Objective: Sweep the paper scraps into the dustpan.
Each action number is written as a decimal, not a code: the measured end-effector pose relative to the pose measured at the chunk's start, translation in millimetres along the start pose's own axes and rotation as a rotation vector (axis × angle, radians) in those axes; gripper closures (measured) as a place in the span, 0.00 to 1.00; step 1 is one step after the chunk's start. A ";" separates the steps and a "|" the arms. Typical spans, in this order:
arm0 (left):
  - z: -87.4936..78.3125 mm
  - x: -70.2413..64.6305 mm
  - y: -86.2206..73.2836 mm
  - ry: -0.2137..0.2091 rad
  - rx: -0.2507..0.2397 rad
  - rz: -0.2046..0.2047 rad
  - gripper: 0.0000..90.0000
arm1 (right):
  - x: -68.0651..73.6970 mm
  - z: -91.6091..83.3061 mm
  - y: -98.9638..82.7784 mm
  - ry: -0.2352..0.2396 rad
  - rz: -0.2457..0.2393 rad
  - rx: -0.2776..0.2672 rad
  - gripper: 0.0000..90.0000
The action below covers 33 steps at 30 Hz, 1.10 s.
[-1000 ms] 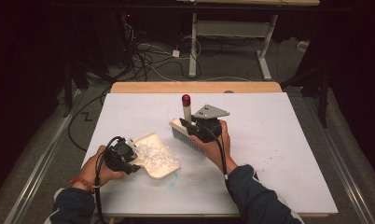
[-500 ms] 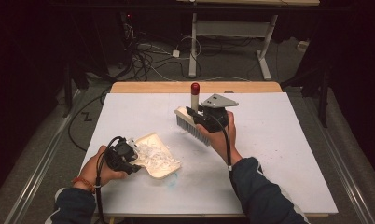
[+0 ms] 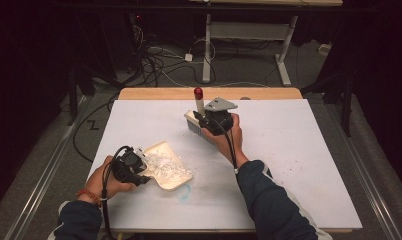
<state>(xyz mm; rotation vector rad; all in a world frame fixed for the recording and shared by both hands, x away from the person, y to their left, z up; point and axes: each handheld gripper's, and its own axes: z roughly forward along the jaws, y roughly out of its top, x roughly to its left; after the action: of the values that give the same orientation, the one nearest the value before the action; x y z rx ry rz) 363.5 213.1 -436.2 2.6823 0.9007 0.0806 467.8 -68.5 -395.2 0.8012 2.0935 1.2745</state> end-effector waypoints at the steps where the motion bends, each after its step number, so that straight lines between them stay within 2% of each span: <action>1: 0.6 0.0 0.4 0.001 0.002 0.000 0.70 | 5.2 5.7 -0.3 0.020 -0.017 0.000 0.79; 5: 0.1 0.3 0.2 0.000 0.002 0.000 0.70 | 18.1 10.8 2.1 0.061 -0.043 0.007 0.79; 9: -1.2 3.0 -2.3 -0.003 0.002 -0.008 0.70 | 34.6 7.7 2.6 0.123 -0.063 0.010 0.79; 15: -1.4 3.5 -2.8 0.001 0.006 -0.017 0.70 | 61.6 -11.6 1.9 0.254 -0.080 -0.005 0.79; 18: -0.7 3.1 -2.4 0.002 0.012 -0.014 0.70 | 73.9 -22.2 2.3 0.308 -0.109 -0.014 0.79; 22: -0.1 3.0 -2.7 0.005 0.014 -0.011 0.70 | 79.2 -32.8 8.2 0.325 -0.122 -0.044 0.79; 26: 1.9 3.7 -3.9 -0.003 0.015 -0.009 0.70 | 77.7 -41.1 14.3 0.308 -0.147 -0.066 0.79; 30: 1.7 3.7 -3.9 -0.005 0.014 -0.010 0.70 | 59.3 -54.0 23.1 0.276 -0.095 -0.094 0.79; 31: 1.7 3.7 -3.9 -0.005 0.014 -0.010 0.70 | 59.3 -54.0 23.1 0.276 -0.095 -0.094 0.79; 32: 1.8 3.1 -3.6 -0.003 0.014 -0.008 0.70 | 49.0 -57.4 21.4 0.246 -0.065 -0.092 0.79; 33: 1.9 2.7 -3.3 -0.004 0.017 -0.005 0.70 | 45.7 -57.8 20.0 0.242 -0.049 -0.091 0.79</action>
<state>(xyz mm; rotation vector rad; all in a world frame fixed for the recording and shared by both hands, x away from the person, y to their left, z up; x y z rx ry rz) 364.0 216.7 -439.1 2.6946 0.9105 0.0669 399.9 -60.9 -361.1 0.5763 2.2074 1.4911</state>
